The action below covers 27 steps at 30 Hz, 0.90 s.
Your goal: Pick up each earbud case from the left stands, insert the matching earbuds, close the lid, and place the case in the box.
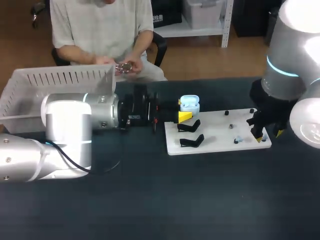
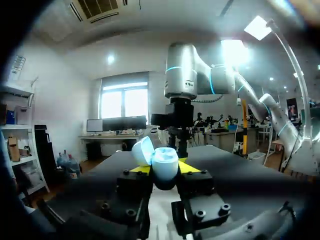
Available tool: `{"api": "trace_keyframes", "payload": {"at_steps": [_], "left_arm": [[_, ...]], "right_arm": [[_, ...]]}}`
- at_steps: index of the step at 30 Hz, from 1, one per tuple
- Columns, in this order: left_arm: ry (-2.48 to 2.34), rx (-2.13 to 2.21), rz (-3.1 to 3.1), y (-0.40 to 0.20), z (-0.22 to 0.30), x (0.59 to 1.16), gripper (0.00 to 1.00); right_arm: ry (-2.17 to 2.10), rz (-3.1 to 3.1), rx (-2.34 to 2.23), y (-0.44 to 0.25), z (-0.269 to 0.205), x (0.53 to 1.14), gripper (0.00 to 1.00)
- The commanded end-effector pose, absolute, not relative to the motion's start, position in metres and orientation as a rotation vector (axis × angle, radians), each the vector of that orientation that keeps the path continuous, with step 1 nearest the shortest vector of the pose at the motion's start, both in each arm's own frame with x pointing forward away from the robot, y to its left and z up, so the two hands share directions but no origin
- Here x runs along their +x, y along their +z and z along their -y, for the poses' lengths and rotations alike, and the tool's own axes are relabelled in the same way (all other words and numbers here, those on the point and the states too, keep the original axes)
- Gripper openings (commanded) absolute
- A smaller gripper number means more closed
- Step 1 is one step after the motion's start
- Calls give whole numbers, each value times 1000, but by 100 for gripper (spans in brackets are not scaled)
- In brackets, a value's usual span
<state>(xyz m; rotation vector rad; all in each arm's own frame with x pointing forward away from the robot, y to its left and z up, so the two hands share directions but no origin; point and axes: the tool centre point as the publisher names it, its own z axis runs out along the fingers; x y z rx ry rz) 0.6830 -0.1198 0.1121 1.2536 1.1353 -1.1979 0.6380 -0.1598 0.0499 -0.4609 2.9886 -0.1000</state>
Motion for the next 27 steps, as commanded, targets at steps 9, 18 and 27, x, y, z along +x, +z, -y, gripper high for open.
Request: {"api": "trace_keyframes", "payload": {"at_steps": [9,18,27], "left_arm": [[-1199,1253,-1133,112,120,684,0],[-1199,1253,-1133,112,120,684,0],[-1199,1253,-1133,112,120,684,0]], "right_arm": [[-157,-2996,-323,33,162,647,50],[-194,-2979,-290,29,167,650,44],[-218,-2958,-301,25,167,651,37]]}}
